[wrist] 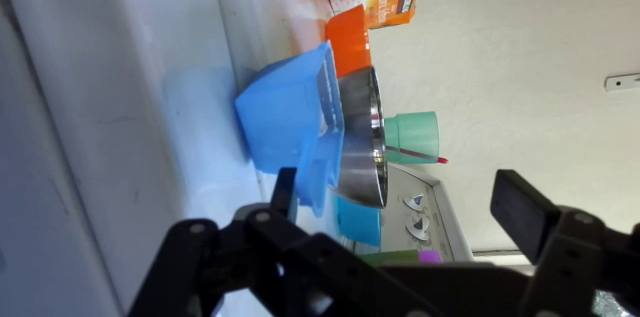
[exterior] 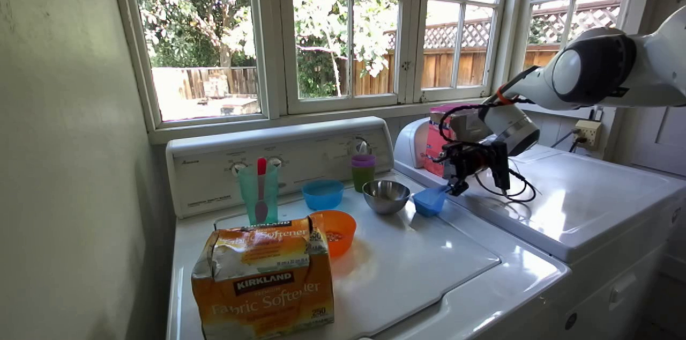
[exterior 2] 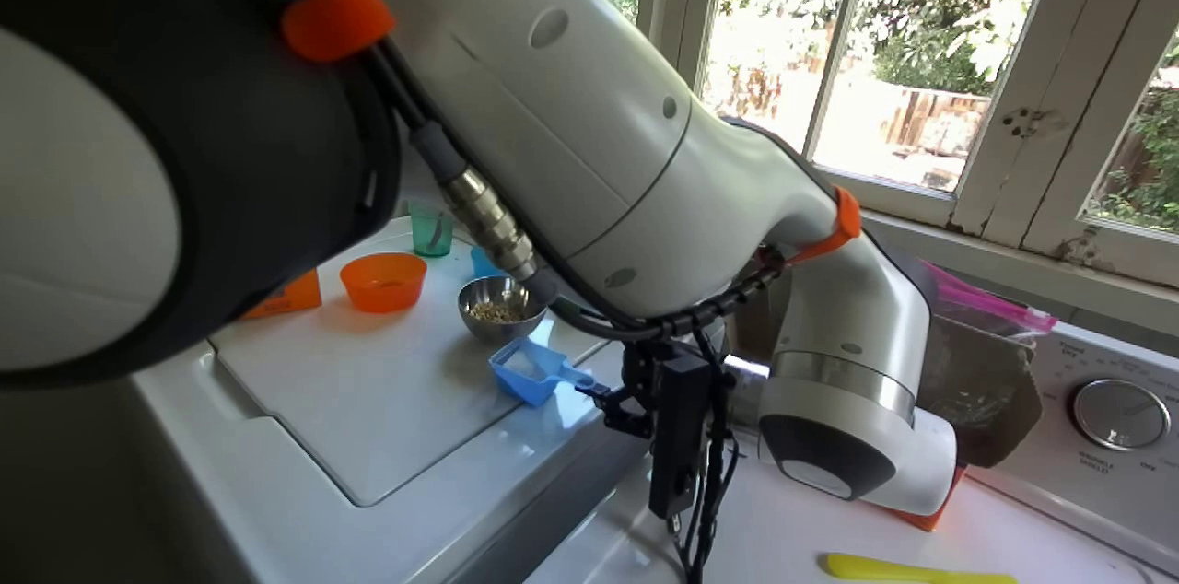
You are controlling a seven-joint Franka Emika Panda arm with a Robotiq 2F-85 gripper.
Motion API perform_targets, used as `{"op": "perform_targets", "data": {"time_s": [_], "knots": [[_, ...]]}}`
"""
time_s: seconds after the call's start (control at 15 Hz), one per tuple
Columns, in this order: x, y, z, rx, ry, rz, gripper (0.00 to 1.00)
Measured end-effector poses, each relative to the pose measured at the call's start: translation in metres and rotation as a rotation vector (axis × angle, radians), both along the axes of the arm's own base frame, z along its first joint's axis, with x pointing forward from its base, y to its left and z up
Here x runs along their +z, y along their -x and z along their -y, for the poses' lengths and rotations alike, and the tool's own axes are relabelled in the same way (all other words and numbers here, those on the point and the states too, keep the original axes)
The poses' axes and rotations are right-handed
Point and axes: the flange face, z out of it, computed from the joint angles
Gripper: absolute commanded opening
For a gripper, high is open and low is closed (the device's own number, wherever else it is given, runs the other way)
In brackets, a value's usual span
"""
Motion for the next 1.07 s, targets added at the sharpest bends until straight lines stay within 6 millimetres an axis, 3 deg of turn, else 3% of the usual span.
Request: {"op": "perform_targets", "data": {"time_s": [0.2,0.6,1.07], "knots": [[0.0002,0.0002,-0.0007,-0.002,-0.007,-0.005,0.44],[-0.001,0.0007,-0.0024,-0.012,-0.02,-0.024,0.01],[-0.0017,0.0012,-0.0017,-0.024,-0.025,-0.04,0.01]]}}
